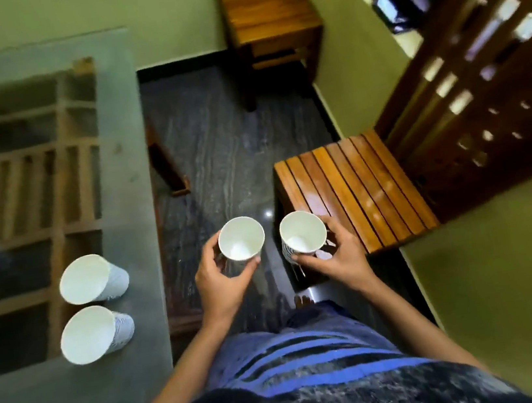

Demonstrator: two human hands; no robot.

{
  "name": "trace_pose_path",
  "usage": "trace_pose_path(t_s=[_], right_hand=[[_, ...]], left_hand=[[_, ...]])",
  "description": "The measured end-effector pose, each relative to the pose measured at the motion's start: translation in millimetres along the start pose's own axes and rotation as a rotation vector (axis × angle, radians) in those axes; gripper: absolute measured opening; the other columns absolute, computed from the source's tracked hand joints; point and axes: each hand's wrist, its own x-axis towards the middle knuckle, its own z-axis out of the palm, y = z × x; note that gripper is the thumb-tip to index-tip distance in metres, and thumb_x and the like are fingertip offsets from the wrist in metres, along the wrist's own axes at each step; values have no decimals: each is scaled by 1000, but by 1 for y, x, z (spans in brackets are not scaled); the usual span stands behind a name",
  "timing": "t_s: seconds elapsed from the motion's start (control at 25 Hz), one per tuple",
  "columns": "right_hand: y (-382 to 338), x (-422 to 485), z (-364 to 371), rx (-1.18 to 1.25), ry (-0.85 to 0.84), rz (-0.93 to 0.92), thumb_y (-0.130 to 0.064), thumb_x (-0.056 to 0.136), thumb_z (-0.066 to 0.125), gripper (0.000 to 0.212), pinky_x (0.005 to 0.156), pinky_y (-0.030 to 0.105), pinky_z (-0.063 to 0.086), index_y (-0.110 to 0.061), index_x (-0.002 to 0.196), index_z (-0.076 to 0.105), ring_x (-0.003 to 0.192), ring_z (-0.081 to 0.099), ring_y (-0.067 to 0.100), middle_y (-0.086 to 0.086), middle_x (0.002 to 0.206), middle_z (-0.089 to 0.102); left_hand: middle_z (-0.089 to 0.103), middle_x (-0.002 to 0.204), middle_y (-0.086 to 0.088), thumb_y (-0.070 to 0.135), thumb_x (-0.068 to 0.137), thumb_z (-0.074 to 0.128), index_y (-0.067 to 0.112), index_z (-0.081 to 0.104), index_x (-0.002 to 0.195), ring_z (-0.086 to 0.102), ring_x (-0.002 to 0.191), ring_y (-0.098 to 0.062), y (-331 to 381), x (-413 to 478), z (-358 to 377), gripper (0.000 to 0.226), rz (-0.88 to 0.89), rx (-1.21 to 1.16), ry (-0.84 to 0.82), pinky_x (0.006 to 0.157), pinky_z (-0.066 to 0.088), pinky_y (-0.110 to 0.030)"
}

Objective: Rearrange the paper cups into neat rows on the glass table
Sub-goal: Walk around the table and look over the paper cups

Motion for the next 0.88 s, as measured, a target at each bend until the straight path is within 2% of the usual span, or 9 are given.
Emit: trace_pose_path(t_s=[0.08,0.2,0.32,0.44,0.6,0.72,0.8,0.88], right_hand=[[-7,37,-2,-6,-145,-38,-19,60,86,62,80,16,50,-29,111,51,94,59,1,-19,102,59],[-20,80,8,-7,-311,-116,-16,61,85,61,75,9,46,-34,107,51,93,58,-6,-19,102,59],[-31,123,36,-21,-457,-161,-17,61,86,59,76,10,47,-27,109,52,92,59,-8,-15,102,61],[-43,163,75,-35,-561,-194,-18,61,86,59,78,12,49,-29,108,52,93,59,-5,-12,103,61],[-66,209,122,-44,-665,-261,-31,61,85,60,80,13,50,-37,109,50,98,60,-2,-16,107,61],[-86,243,154,-22,-729,-286,-39,59,84,59,82,19,51,-41,107,50,100,61,4,-14,108,62],[-97,265,176,-22,-802,-291,-46,58,83,59,83,22,52,-41,107,51,102,61,8,-10,109,63],[-102,282,194,-26,-864,-292,-45,56,84,60,81,19,52,-42,107,51,101,62,6,-11,108,64]], left_hand=[[60,115,-3,12,59,85,22,52,115,59,107,-20,7,6,0,66,-76,-28,164,88,48,-28],[59,115,-1,10,59,84,20,52,115,58,108,-19,12,7,-3,65,-129,-31,353,89,48,-30],[57,116,1,10,60,84,15,52,118,56,107,-13,8,12,-11,66,-198,12,488,89,46,-17],[57,113,5,11,61,83,16,52,118,55,104,-7,0,37,-20,65,-225,23,564,85,44,-7],[58,116,5,12,61,83,14,52,119,56,108,-9,-5,87,-35,66,-234,28,617,90,47,-19],[56,117,13,17,62,84,20,51,118,53,109,1,-11,116,-48,66,-202,54,658,89,45,-13],[56,116,13,17,61,84,26,50,117,54,109,-2,-17,128,-55,66,-217,61,719,89,45,-13],[57,118,9,17,61,84,30,49,116,55,110,-7,-21,136,-55,67,-260,60,797,90,46,-18]])
